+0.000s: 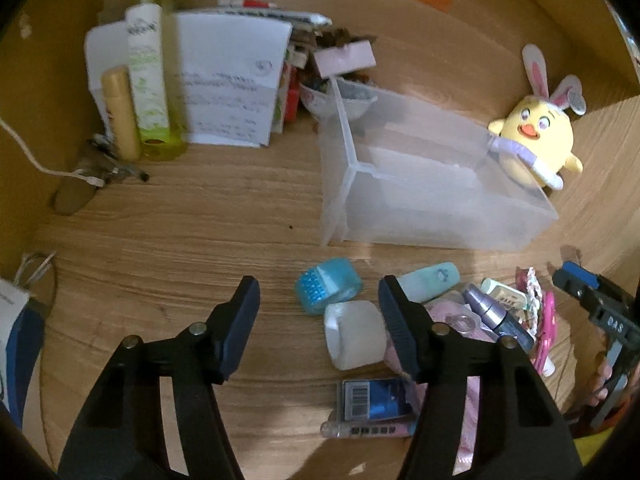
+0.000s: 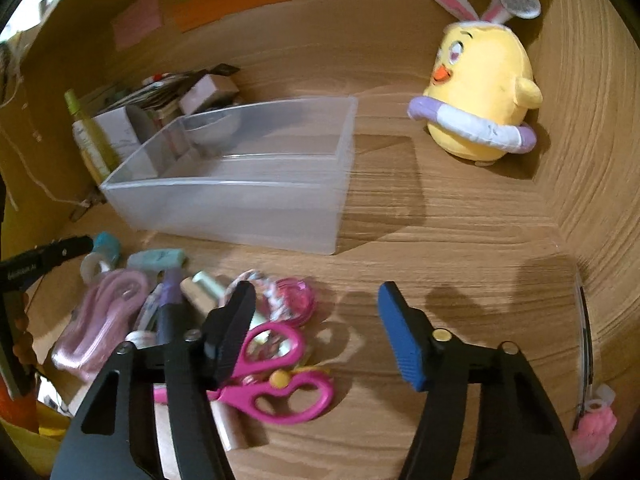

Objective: Organize objects
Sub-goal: 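Reach both tools toward the cluttered items in front of the clear box, then grasp the blue tape roll with the left gripper while the right grasps the pink hair tie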

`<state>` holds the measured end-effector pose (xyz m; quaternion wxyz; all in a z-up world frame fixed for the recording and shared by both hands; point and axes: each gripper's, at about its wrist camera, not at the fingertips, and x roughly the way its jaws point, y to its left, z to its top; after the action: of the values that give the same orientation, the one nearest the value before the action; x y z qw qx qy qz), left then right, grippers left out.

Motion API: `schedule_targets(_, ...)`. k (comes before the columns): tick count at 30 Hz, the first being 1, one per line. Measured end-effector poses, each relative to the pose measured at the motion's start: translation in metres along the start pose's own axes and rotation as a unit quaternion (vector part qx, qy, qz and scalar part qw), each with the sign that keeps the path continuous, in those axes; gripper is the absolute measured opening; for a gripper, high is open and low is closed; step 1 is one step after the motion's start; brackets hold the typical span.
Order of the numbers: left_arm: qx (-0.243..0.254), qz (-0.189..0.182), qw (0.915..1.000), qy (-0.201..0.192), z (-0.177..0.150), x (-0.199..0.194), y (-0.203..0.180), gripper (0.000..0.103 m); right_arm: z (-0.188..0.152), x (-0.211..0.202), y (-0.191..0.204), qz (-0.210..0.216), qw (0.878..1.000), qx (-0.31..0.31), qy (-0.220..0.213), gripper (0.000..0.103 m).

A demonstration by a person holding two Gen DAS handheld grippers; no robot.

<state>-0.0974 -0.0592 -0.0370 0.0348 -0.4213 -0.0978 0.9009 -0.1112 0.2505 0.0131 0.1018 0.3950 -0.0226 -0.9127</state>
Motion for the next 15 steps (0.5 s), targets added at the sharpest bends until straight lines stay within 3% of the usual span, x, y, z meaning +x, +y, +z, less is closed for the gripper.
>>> schedule_targets(11,0.008,-0.002,0.9990,0.044,0.007,0.033,-0.009,0.061,-0.002,0.028,-0.003,0.036,0.998,0.005,0.055,0.050)
schedule_targets(13,0.006,0.002,0.9991,0.041,0.008,0.035,-0.008,0.058,-0.002,0.031,0.002,0.040,0.997,-0.002,0.060,0.050)
schedule_targets(15,0.006,0.004,0.9992,0.039,0.008,0.036,-0.007,0.047,-0.003,0.032,0.005,0.043,0.997,-0.007,0.061,0.050)
